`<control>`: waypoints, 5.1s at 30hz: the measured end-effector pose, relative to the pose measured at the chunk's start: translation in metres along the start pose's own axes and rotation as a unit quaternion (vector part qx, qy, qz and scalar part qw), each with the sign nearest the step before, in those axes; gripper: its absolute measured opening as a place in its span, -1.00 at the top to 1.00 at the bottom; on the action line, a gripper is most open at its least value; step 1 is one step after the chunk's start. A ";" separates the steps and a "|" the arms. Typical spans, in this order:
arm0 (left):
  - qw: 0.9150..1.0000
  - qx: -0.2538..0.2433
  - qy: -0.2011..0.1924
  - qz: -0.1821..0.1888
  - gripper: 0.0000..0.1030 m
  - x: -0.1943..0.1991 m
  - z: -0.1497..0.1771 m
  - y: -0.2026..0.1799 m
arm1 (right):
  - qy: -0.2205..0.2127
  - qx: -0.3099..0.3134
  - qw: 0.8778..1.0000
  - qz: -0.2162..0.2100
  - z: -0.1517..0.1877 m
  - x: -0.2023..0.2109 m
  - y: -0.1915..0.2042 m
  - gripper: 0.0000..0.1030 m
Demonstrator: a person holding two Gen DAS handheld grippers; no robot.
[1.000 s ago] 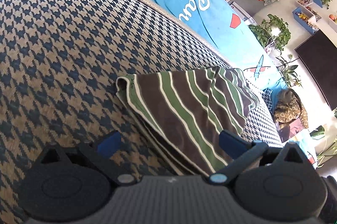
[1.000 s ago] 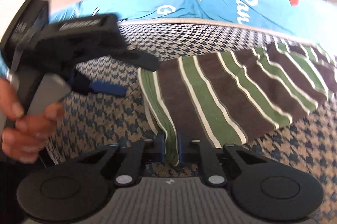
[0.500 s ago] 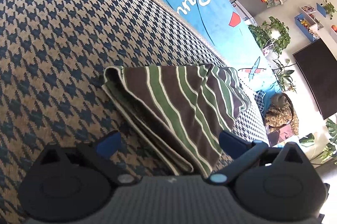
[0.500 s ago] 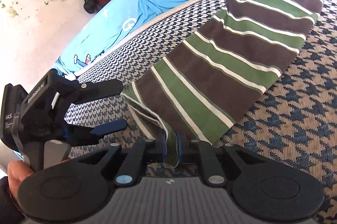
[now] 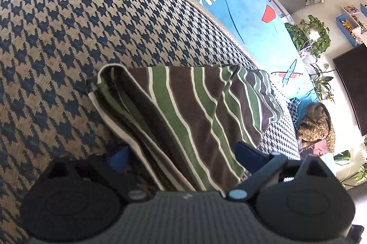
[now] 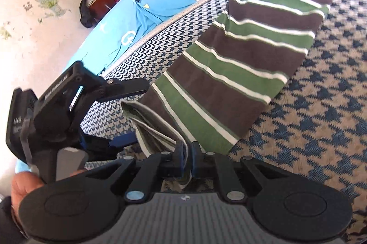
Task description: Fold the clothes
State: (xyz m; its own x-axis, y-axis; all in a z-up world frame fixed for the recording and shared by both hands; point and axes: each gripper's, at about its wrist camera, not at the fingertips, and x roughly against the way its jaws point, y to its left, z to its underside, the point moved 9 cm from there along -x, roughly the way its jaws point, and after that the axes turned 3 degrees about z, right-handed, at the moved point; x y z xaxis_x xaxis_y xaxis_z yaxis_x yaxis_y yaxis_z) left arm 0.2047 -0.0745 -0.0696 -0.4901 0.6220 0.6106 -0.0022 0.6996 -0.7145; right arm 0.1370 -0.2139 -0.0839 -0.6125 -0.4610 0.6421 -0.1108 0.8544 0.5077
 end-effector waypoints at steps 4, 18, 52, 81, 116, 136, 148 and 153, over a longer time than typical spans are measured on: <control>1.000 -0.001 0.004 -0.001 -0.83 -0.001 0.000 -0.005 | -0.022 0.077 0.997 0.006 0.000 0.007 0.017 0.54; 0.999 -0.006 0.031 -0.013 -0.83 -0.003 -0.009 -0.011 | -0.034 0.267 0.963 0.014 0.030 -0.002 0.061 -0.08; 1.000 -0.011 0.012 -0.026 -0.86 -0.013 -0.018 0.003 | -0.075 0.184 0.980 0.020 -0.005 0.002 0.047 0.81; 0.986 -0.111 -0.063 -0.105 0.70 0.023 -0.026 0.017 | -0.052 0.178 0.982 -0.022 0.004 -0.003 0.083 0.81; 0.959 -0.073 -0.143 -0.231 0.29 0.132 -0.090 0.100 | 0.072 0.201 0.962 -0.171 0.019 -0.080 0.185 0.48; 0.959 -0.085 -0.162 -0.218 -0.58 0.134 -0.083 0.077 | 0.028 0.190 0.975 -0.113 -0.018 -0.043 0.134 0.16; 0.966 -0.101 -0.125 -0.203 -0.74 0.102 -0.069 0.065 | 0.001 0.164 0.986 -0.031 -0.075 -0.020 0.047 0.14; 0.965 -0.118 -0.115 -0.203 -0.74 0.085 -0.063 0.059 | -0.017 0.160 0.987 0.004 -0.104 -0.011 0.013 0.14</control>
State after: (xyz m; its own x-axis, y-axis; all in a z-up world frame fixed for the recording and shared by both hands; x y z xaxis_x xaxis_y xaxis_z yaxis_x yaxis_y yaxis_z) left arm 0.2182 0.0416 -0.0383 -0.6717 0.2035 0.7123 -0.0497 0.9470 -0.3174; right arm 0.2232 -0.2229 -0.0245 -0.6399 -0.4503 0.6227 -0.3439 0.8925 0.2919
